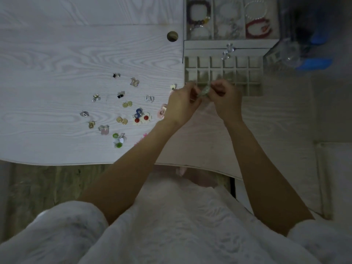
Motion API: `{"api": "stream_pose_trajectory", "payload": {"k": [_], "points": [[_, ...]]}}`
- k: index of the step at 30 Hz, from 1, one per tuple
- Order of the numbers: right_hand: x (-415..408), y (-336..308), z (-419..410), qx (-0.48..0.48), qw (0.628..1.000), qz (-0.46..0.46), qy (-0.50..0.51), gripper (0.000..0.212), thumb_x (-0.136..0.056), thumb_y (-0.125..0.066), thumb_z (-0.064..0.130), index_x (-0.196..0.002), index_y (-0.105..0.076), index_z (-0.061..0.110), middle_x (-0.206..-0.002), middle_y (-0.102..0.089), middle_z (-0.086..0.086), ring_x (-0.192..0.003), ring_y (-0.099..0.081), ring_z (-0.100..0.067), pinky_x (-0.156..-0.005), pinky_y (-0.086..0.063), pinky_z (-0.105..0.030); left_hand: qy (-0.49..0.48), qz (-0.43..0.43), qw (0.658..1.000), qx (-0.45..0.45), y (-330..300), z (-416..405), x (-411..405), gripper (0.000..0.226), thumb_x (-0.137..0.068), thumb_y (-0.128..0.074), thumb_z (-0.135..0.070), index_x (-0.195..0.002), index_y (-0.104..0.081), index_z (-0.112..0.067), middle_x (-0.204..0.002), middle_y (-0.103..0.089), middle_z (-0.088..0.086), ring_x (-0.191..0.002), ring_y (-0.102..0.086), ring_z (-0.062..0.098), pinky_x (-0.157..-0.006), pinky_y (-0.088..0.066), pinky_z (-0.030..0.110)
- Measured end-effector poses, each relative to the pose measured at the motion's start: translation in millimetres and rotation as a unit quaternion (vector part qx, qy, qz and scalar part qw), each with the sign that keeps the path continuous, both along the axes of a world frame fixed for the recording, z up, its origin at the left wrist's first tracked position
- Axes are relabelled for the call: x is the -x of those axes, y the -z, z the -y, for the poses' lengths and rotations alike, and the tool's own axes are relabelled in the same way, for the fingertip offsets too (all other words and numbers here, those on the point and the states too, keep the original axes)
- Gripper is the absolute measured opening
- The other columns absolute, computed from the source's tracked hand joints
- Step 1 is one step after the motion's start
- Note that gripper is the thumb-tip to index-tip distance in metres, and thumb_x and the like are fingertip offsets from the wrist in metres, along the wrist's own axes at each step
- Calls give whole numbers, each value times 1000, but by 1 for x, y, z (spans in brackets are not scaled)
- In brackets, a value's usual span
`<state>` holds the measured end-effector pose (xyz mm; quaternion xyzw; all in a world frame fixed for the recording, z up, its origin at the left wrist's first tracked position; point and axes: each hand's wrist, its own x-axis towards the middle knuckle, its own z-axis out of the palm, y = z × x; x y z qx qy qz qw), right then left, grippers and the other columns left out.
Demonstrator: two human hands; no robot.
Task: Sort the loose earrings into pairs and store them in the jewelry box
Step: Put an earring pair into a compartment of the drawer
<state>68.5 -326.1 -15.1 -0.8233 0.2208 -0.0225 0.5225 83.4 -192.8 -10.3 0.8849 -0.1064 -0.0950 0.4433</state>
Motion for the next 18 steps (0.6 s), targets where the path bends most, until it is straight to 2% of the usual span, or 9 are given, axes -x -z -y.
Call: {"api": "stream_pose_trajectory", "payload": {"k": [2,5,8,11,15,17,18], "points": [[-10,5,4,1,1000,3,-6,16,-84,-63,5,-100,-64,2,-95,-67,-7,-88,-60,-11,-78,-49,-18,-41,-3,999,-10,5,13,-7,14,-80,-67,-10,-90,-61,-4,-82,-70,8,-75,-65,19,-69,-51,30],[-19,13,10,-2,1000,-12,-19,13,-84,-62,4,-97,-62,5,-93,-67,-6,-86,-61,-13,-82,-54,-30,-98,-7,995,-20,15,24,-12,15,-79,-67,-12,-92,-64,-5,-84,-70,7,-78,-65,19,-71,-50,30],[-23,14,16,12,999,-12,-43,13,-86,-60,5,-99,-61,7,-92,-63,-1,-87,-62,-14,-81,-55,-35,-85,7,994,-62,16,26,-12,21,-83,-64,-20,-101,-67,-9,-94,-72,6,-85,-66,19,-76,-50,28],[-23,12,20,74,995,5,-68,13,-88,-59,8,-101,-62,7,-95,-65,-2,-85,-57,-9,-76,-49,-22,-24,40,991,-124,16,25,-11,26,-86,-56,-17,-109,-68,-19,-101,-72,6,-90,-66,23,-76,-50,31],[-24,12,24,129,985,26,-112,12,-87,-58,7,-98,-64,6,-95,-65,-1,-84,-54,-5,-66,-37,-2,56,123,971,-199,26,22,2,37,-79,-52,-5,-111,-67,-16,-104,-67,13,-96,-56,35,-76,-48,39],[-27,12,23,161,975,21,-150,14,-89,-58,10,-99,-66,6,-91,-64,2,-82,-55,-6,-63,-36,1,60,162,961,-216,32,20,9,39,-75,-54,-3,-110,-67,-15,-100,-68,12,-92,-56,35,-78,-47,38],[-29,13,22,182,968,17,-171,16,-90,-57,13,-100,-67,6,-91,-66,2,-81,-58,-9,-65,-39,-2,56,178,957,-221,35,19,12,40,-73,-56,-2,-109,-67,-14,-100,-68,10,-91,-57,34,-81,-43,34]]}}
